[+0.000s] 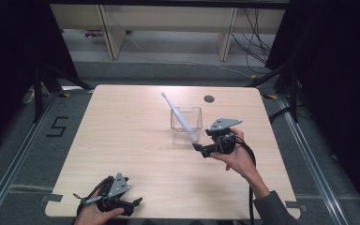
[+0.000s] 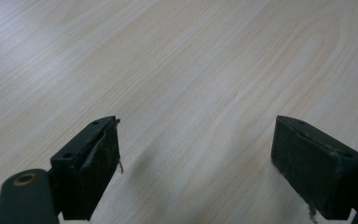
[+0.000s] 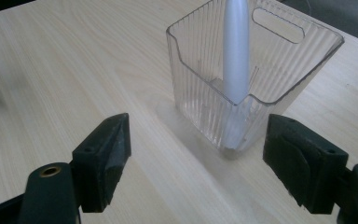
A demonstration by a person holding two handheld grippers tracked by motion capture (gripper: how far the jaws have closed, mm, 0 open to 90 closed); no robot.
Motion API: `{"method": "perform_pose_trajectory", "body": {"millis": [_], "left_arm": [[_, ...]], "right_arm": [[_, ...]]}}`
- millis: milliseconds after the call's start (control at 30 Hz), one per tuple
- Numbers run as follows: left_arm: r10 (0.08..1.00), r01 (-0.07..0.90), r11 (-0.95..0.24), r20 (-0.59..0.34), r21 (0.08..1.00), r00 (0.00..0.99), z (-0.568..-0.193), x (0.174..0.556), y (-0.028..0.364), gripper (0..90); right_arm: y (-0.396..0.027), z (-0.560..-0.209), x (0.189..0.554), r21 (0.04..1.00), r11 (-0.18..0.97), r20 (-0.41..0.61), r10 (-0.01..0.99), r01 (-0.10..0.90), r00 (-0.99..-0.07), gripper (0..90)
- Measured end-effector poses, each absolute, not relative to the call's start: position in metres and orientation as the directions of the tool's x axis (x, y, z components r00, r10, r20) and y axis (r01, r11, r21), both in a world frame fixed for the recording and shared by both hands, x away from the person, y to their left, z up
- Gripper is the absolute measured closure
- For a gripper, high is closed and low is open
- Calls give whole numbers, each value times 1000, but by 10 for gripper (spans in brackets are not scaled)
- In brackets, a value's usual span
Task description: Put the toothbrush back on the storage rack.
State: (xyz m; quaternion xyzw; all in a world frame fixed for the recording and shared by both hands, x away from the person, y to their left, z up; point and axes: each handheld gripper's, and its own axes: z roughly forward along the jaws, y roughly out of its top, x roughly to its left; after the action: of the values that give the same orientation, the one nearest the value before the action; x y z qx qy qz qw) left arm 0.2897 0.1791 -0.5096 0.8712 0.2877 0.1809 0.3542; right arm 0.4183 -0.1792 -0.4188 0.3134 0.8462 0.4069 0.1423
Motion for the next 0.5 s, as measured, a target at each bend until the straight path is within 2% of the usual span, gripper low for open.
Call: {"method": "perform_pose_trajectory", "body": {"millis": [500], "left_arm": [[632, 376, -587, 117, 717, 766, -510, 289, 178, 150]], "right_arm": [[-193, -426, 408, 797, 457, 5, 649, 395, -761, 233]]}}
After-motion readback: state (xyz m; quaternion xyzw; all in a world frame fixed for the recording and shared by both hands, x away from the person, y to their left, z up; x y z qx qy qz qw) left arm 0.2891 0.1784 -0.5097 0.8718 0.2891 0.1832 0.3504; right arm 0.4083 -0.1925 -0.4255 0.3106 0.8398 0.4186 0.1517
